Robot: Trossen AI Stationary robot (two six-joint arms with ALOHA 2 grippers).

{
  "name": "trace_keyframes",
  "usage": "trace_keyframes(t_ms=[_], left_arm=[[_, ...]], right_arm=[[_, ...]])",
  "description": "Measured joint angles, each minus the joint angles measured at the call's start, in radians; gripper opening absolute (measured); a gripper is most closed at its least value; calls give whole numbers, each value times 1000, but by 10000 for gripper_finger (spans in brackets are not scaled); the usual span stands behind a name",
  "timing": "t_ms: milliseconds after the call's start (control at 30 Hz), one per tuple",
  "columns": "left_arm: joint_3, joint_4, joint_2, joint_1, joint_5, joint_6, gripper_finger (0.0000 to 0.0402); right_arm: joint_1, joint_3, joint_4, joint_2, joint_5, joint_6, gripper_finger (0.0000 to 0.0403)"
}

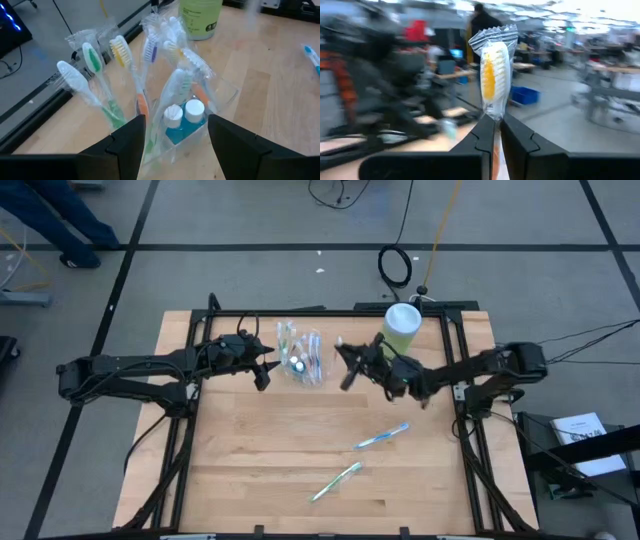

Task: Pick & Place toothbrushing station
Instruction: Put the orange toothbrush into the transparent organizer

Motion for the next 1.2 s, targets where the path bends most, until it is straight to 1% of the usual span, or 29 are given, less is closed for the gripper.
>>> trace_keyframes(t_ms=[67,100,233,300,433,567,700,767,933,1033,1200], left_arm=[[0,0,0,0,0,2,223],[0,0,0,0,0,5,223],[0,1,0,0,0,24,223],[0,1,0,0,0,25,223],[0,1,0,0,0,25,223],[0,1,0,0,0,25,223],[0,1,0,0,0,25,223],[0,1,0,0,0,25,223],[0,1,0,0,0,25,223],[0,1,0,0,0,25,223],[0,1,0,0,0,25,223]], right_arm=[[-50,0,18,55,-10,52,14],[-74,0,31,84,-37,82,14],[-147,18,100,187,-211,190,15],[-163,38,128,223,-256,202,15],[-173,73,135,241,-265,170,15],[-173,91,147,238,-266,93,15],[-173,108,156,228,-273,88,15],[-172,106,108,231,-293,92,15],[-168,105,-53,229,-292,186,15],[-168,104,-143,232,-292,193,15],[-163,104,-211,230,-294,194,15]])
